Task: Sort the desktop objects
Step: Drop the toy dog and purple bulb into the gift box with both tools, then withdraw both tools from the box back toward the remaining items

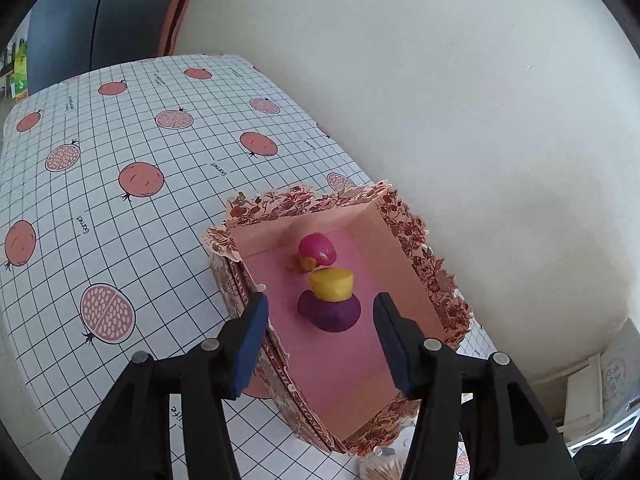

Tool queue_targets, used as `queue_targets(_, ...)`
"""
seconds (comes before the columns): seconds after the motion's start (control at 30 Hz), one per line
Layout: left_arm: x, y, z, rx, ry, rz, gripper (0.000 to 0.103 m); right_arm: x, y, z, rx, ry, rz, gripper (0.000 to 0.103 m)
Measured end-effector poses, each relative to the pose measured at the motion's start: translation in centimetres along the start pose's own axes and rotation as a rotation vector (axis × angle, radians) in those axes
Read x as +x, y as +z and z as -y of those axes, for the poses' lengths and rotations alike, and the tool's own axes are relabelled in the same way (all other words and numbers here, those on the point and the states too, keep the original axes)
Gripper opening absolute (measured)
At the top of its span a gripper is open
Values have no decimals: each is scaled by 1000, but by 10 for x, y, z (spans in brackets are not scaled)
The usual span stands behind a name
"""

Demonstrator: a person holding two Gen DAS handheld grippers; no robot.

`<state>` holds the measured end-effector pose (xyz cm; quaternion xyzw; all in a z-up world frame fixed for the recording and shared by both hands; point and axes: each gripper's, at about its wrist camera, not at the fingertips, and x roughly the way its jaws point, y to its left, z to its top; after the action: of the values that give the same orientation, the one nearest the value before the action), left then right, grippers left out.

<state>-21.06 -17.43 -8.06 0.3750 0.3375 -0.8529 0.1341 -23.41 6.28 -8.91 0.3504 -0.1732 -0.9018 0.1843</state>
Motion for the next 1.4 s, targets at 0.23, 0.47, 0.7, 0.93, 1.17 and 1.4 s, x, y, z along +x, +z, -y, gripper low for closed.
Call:
queue_targets(0.23, 4, -1, -1, 2, 28, -10, 81, 6, -2, 6, 16, -49, -24, 91)
queue_targets(0.47, 8, -2, -5, -11, 62, -18, 87, 4, -1, 6, 15, -60, -20, 100)
queue_targets(0.7, 10, -2, -9, -21, 83, -23, 88, 5, -2, 6, 7, -69, -25, 103)
queue_targets(0.93, 13, -3, -11, -24, 118, -24, 102, 4, -2, 6, -8, -83, -26, 103)
queue_targets(1.17, 14, -4, -13, -33, 140, -21, 103, 4, -2, 8, -15, -91, -30, 103)
queue_targets(1.4, 11, -6, -11, -40, 160, -13, 103, -6, 1, 16, -8, -107, -19, 103)
